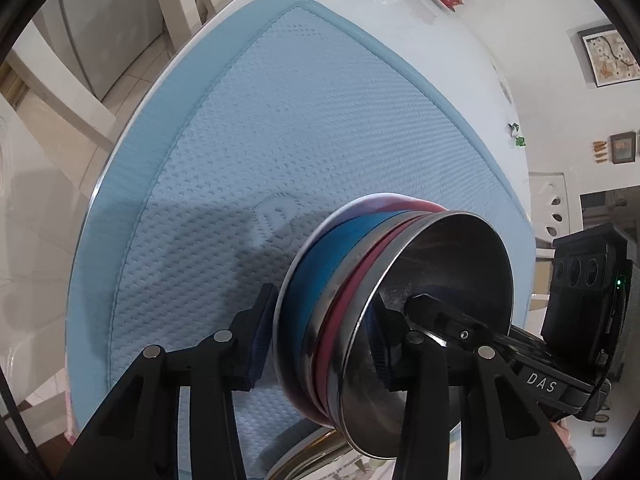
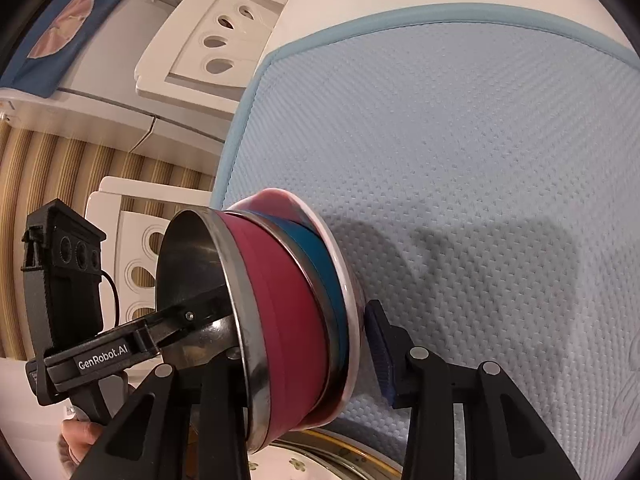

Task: Organize plates and bowls
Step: 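Close the right tool on the rims of the nested bowls, then lift the nested bowls with the right tool and carry them toward the plate stack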

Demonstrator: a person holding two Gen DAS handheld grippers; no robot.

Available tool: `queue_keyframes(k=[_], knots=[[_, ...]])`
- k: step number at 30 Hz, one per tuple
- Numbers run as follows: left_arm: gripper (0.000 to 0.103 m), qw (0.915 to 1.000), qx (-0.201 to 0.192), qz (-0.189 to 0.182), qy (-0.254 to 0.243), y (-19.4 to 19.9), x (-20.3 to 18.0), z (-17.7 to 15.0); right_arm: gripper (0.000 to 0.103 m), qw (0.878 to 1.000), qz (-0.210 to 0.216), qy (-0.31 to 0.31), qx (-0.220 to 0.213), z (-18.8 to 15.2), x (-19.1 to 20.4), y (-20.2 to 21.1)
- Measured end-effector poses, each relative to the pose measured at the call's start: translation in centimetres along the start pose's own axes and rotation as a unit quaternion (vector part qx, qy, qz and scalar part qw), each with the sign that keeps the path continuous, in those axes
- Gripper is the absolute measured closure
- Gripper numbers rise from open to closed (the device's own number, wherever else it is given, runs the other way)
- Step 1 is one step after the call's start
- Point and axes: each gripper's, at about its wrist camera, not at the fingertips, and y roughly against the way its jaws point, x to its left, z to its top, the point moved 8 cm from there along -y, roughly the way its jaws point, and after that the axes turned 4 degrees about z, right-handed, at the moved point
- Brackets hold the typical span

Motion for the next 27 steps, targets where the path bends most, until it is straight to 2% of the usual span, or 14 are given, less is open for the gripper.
queue_keyframes(k=[5,13,21,24,27], knots=[[0.064,0.9994,0.000,0.024,-0.026,0.3,-0.5,-0.2,0.068,0.999,-0.022,0.023,-0.008,-0.1,0.1,0.9],[0.064,0.9990,-0.008,0.035,-0.029,0.9,-1.6,0.3,0.068,1.000,-0.006,0.000,-0.004,-0.4,0.2,1.4],[0.064,0.9991,0.001,0.042,-0.011,0.8,-1.5,0.2,0.068,1.000,-0.004,-0.019,-0.005,-0.6,0.2,1.9],[0.063,0.9993,0.010,0.036,0.006,0.0,-1.1,-0.2,0.068,1.000,-0.006,-0.030,-0.001,-0.9,-0.4,1.3],[0.062,0.9996,0.003,0.023,0.017,0.0,-0.5,-0.3,0.067,0.999,0.012,-0.042,-0.004,-0.8,-0.4,1.0]])
